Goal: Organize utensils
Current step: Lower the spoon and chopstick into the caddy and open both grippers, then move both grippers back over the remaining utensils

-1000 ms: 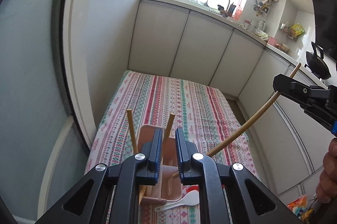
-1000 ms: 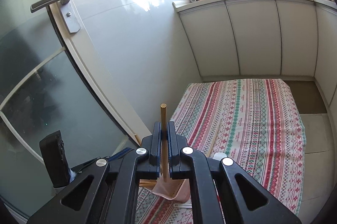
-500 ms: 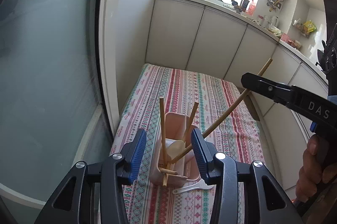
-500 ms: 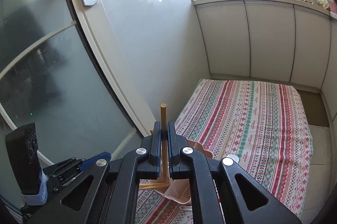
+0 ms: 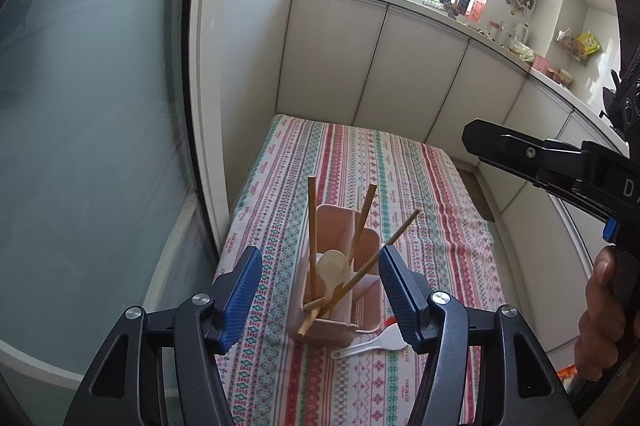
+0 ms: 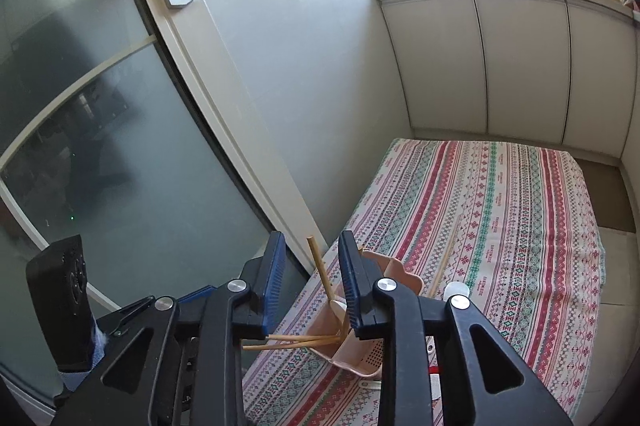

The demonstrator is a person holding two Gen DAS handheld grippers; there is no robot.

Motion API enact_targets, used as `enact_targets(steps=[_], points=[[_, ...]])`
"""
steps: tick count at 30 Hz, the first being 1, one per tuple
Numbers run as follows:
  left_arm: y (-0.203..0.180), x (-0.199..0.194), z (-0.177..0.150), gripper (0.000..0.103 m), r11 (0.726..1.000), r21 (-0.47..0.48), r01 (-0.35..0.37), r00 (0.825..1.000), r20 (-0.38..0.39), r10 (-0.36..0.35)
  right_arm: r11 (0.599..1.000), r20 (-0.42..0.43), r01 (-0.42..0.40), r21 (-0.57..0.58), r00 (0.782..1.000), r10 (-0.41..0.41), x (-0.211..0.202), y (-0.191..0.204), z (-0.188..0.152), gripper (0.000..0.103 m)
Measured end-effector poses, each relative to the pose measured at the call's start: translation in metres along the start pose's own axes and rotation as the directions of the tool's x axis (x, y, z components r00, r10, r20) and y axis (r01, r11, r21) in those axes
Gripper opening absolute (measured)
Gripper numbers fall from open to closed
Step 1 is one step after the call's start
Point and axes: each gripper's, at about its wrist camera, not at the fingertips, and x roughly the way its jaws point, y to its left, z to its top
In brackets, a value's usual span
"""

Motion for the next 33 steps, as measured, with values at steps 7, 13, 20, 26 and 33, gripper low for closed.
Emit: enact_targets(steps=[7,13,20,26,33], points=[[-0.014,-0.009,-0.001,0.071,0.999,0.028,0.021,1.0,-0.012,-0.021,0.999,0.016,0.047,0.023,0.999,-0.048,-0.036,-0.023,-0.007,0.045],[-0.038,-0.016,-0.002,0.078,0.995,0.078,0.055,0.998,-0.034,-0.053,0.989,-0.007,0.126,0.078,0.992,-0.126,-0.062,-0.063,-0.023,0.051],[-0.079,-0.009,0.0,0.084,0.982,0.151,0.111,0.99,-0.101,-0.097,0.963,-0.063,0.226,0.147,0.974,-0.219,-0.083,-0.118,-0.048,0.06],[-0.12,0.025,0.015,0.084,0.974,0.197,0.116,0.978,-0.196,-0.076,0.923,-0.141,0.309,0.229,0.949,-0.283,-0.094,-0.17,-0.07,0.064],[-0.164,0.124,0.048,0.084,0.979,0.187,0.087,0.927,-0.375,-0.011,0.855,-0.224,0.37,0.363,0.926,-0.305,-0.092,-0.231,-0.089,0.064]])
